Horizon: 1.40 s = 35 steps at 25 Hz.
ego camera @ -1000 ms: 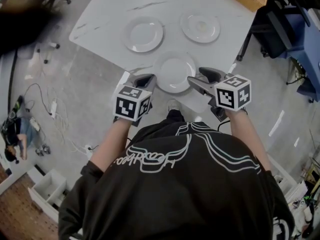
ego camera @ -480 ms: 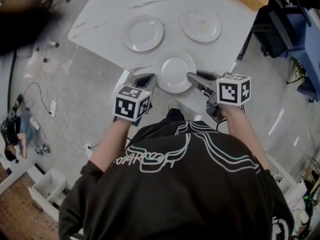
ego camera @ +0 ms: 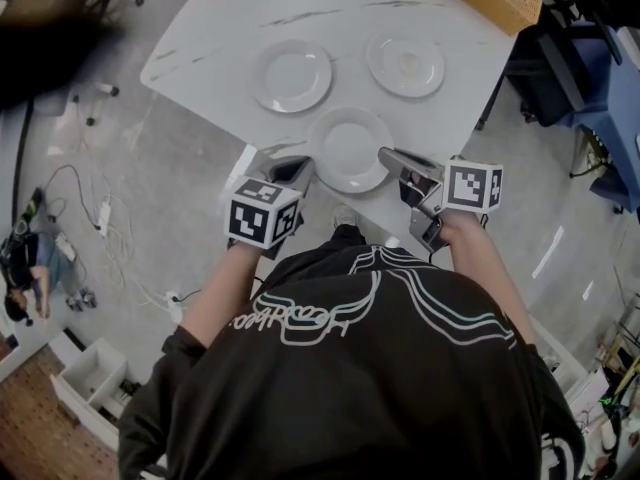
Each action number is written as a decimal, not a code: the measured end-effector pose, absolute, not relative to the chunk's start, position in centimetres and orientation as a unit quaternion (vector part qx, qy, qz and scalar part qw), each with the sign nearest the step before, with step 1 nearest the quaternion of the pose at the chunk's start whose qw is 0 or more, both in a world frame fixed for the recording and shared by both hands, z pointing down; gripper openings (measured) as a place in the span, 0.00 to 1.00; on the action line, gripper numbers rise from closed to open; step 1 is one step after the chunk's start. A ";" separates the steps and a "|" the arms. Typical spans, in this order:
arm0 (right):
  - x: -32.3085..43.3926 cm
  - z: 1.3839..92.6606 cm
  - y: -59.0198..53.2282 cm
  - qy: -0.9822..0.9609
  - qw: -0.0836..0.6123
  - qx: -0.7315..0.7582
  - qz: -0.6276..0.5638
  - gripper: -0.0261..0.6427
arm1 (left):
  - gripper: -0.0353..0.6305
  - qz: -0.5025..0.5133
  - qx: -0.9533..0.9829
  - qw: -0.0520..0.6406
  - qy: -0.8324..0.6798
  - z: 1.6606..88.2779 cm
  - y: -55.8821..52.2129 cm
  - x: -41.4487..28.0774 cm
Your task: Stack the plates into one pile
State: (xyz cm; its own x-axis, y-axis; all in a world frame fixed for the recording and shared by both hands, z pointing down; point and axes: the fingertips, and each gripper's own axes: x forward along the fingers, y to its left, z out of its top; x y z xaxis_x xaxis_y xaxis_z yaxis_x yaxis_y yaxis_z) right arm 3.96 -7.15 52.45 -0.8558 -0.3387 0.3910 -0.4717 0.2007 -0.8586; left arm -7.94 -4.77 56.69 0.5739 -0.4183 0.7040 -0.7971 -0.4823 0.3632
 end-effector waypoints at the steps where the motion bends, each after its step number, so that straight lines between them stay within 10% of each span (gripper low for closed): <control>1: 3.8 52.2 -7.2 -0.774 0.053 0.258 0.576 0.10 | 0.09 0.272 0.816 0.348 -0.373 56.6 -4.8 -8.2; 35: -6.0 51.2 -20.9 -0.768 -0.004 0.273 0.579 0.10 | 0.09 0.164 0.760 0.378 -0.503 53.8 -7.9 -19.6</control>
